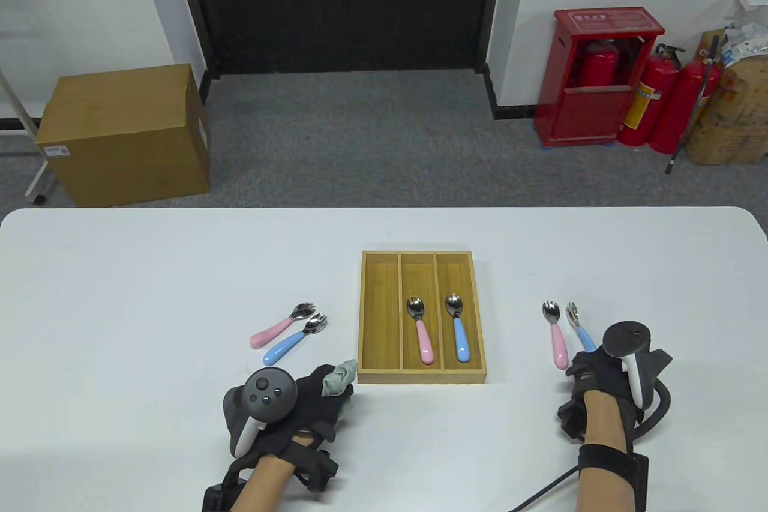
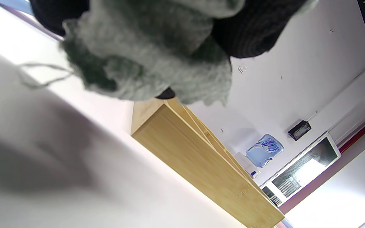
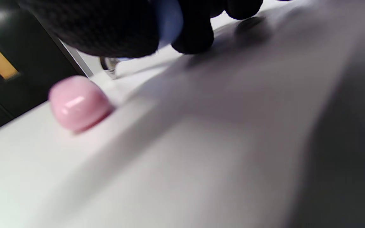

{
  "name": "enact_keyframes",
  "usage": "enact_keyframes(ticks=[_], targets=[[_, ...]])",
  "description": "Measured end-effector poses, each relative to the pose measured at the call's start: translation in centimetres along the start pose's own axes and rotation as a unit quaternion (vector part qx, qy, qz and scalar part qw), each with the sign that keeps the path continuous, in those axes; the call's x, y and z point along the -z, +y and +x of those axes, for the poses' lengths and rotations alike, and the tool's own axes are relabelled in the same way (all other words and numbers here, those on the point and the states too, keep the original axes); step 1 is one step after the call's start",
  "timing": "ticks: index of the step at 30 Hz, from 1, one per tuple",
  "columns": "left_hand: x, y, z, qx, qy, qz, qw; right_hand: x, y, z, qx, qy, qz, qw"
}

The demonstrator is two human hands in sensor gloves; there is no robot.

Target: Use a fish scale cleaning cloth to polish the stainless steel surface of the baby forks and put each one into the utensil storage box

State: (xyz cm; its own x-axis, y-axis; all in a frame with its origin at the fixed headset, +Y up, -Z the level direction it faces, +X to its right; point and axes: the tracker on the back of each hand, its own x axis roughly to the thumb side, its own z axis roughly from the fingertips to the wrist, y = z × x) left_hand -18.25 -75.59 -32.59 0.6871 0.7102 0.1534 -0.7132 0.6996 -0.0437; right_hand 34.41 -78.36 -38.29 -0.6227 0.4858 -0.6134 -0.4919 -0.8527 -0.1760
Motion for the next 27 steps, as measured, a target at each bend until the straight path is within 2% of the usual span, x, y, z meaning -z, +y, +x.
enact_keyframes(ticks=[5,8,11,15,17,18,21,23,27], targets=[[0.0,-0.1,0.0,-0.012,-0.001,-0.003,1.0,-1.0,-1.0,0.5,0.074,-0.067,-0.028,0.995],[-0.1,-0.1,0.2,-0.027,-0.003,-0.002,1.0,-2.5,-1.7,2.0,0.12,-0.143,-0.056,0.981],[-0.2,0.0,0.1,-0.061,0.0,-0.003,0.998,-4.6,-1.8,4.7,0.164,-0.236,-0.059,0.956],[-0.4,0.1,-0.6,-0.168,0.002,0.001,0.986,-8.8,-1.1,9.0,0.221,-0.366,-0.067,0.901],[-0.4,0.0,-1.3,-0.261,0.008,-0.012,0.965,-11.6,-0.3,11.3,0.233,-0.431,-0.062,0.87],[-0.4,-0.1,-1.5,-0.291,0.009,-0.018,0.956,-12.4,0.0,11.9,0.232,-0.449,-0.059,0.861],[-0.3,-0.4,-2.4,-0.406,0.009,-0.041,0.913,-16.3,1.1,14.2,0.197,-0.532,-0.061,0.821],[-0.3,-0.8,-2.8,-0.461,0.007,-0.06,0.885,-18.6,1.9,15.3,0.163,-0.584,-0.071,0.792],[0.0,-1.3,-3.2,-0.528,-0.013,-0.098,0.843,-21.9,2.7,16.2,0.089,-0.646,-0.105,0.751]])
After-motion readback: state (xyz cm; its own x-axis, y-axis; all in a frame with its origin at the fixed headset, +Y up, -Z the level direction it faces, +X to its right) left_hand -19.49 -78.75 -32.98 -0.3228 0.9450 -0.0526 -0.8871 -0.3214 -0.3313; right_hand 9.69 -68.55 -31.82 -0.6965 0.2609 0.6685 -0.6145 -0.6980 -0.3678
